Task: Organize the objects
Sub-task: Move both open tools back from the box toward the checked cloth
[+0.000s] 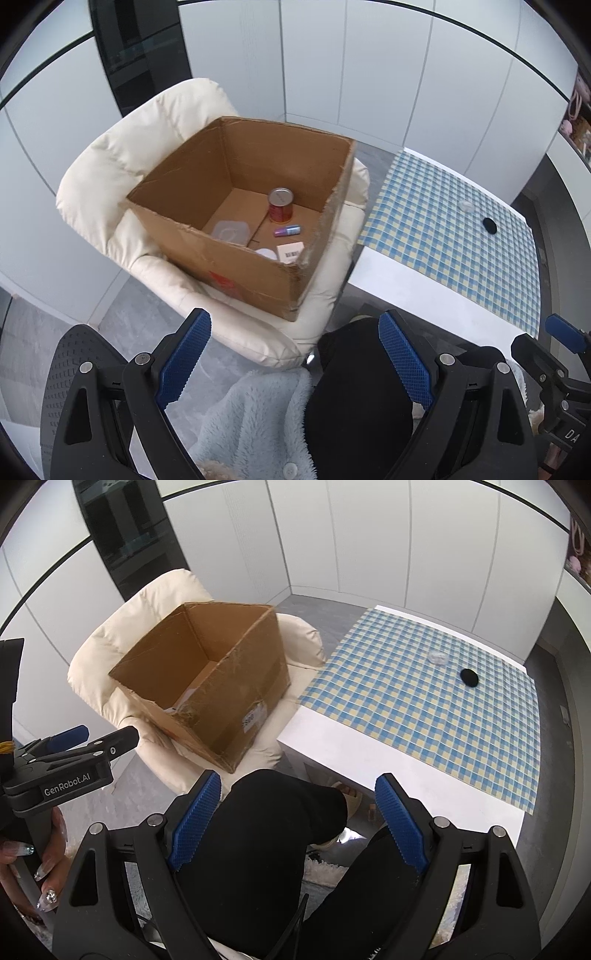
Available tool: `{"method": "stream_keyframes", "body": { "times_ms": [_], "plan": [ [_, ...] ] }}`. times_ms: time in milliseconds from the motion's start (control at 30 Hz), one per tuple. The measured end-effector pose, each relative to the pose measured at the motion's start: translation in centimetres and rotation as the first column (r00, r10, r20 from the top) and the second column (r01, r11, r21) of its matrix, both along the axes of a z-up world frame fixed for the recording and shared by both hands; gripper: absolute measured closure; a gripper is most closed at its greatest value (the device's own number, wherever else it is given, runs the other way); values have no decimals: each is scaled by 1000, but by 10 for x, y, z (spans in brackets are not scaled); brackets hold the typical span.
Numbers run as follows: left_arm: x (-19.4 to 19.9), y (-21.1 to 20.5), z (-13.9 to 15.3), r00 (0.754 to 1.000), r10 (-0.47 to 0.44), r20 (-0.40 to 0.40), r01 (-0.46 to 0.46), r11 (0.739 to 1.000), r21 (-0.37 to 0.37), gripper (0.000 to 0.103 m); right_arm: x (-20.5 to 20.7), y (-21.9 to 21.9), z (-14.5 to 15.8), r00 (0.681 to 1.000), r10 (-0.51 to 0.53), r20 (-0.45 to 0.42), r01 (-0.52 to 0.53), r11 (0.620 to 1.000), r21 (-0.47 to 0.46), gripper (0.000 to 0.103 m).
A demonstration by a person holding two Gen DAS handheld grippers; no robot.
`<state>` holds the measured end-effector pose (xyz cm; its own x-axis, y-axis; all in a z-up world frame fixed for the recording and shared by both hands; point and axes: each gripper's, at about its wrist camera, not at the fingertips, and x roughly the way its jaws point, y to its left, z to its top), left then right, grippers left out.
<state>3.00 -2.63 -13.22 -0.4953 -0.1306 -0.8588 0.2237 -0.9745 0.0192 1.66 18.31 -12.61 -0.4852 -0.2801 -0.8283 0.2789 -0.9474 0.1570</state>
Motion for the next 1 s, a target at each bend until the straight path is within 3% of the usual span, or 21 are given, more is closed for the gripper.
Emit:
{"method": "stream_keyframes", "body": {
  "times_ms": [367, 1000],
  "plan": [
    [-14, 38, -5, 996, -91, 11, 91, 996, 0, 10, 4, 39, -3, 995, -103, 13, 103, 995, -4, 15],
    [-28, 106, -8, 968, -249, 26, 250, 968, -9, 10, 19, 102, -8, 964, -263, 31, 264, 965, -11, 15]
  ]
}}
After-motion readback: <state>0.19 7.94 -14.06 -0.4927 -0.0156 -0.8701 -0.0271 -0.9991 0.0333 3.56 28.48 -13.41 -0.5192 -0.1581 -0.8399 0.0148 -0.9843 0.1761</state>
